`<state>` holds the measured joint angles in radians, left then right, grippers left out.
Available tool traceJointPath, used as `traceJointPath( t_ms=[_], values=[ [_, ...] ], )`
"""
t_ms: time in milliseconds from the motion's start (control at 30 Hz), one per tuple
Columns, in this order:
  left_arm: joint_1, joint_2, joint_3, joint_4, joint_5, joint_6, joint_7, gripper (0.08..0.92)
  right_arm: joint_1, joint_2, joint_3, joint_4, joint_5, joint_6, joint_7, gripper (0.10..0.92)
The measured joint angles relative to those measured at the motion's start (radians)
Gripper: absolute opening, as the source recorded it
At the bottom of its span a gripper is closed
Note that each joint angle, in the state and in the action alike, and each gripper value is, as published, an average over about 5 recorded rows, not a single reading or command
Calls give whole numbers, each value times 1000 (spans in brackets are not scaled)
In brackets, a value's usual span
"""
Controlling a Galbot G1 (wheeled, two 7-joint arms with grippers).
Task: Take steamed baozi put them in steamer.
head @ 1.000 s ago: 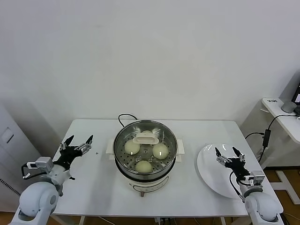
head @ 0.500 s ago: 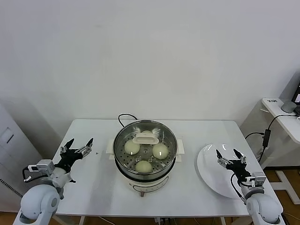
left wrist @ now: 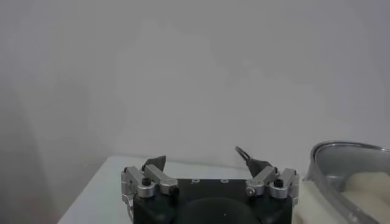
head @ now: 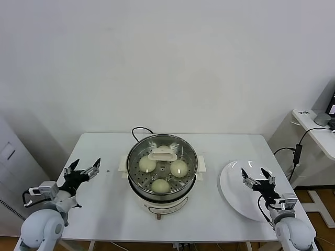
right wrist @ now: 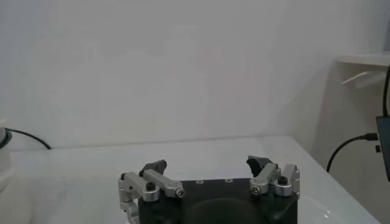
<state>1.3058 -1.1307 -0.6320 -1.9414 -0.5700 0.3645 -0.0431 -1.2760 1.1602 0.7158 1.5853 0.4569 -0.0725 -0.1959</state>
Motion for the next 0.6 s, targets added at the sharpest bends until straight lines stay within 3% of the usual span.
traceJointPath(
  t_ms=[600],
  values=[
    [24, -4, 23, 32, 122, -12, 3, 823, -7, -13, 12, -7, -7, -7, -29, 823]
  ],
)
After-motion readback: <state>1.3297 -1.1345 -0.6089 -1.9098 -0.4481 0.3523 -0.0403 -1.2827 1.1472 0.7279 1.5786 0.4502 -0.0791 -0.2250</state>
